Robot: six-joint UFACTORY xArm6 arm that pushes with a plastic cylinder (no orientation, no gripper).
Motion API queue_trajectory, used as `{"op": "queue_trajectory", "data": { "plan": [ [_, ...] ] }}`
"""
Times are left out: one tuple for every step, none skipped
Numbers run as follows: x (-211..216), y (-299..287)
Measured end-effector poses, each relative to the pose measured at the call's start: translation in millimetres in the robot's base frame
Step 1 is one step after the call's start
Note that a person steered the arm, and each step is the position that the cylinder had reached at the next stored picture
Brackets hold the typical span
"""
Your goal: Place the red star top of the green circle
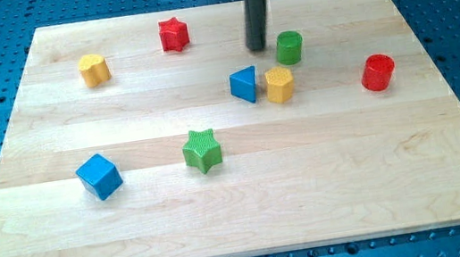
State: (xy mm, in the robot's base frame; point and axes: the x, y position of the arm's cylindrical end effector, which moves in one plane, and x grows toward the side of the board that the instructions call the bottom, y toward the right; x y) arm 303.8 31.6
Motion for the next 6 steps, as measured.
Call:
{"op": "queue_trajectory", "data": {
  "plan": [
    [6.6, -110.9],
    [-21.2, -149.9],
    [-41.2, -98.1],
    [-56.3, -20.2],
    [-66.9, -77.5],
    [-67.2, -10.4]
  ]
}}
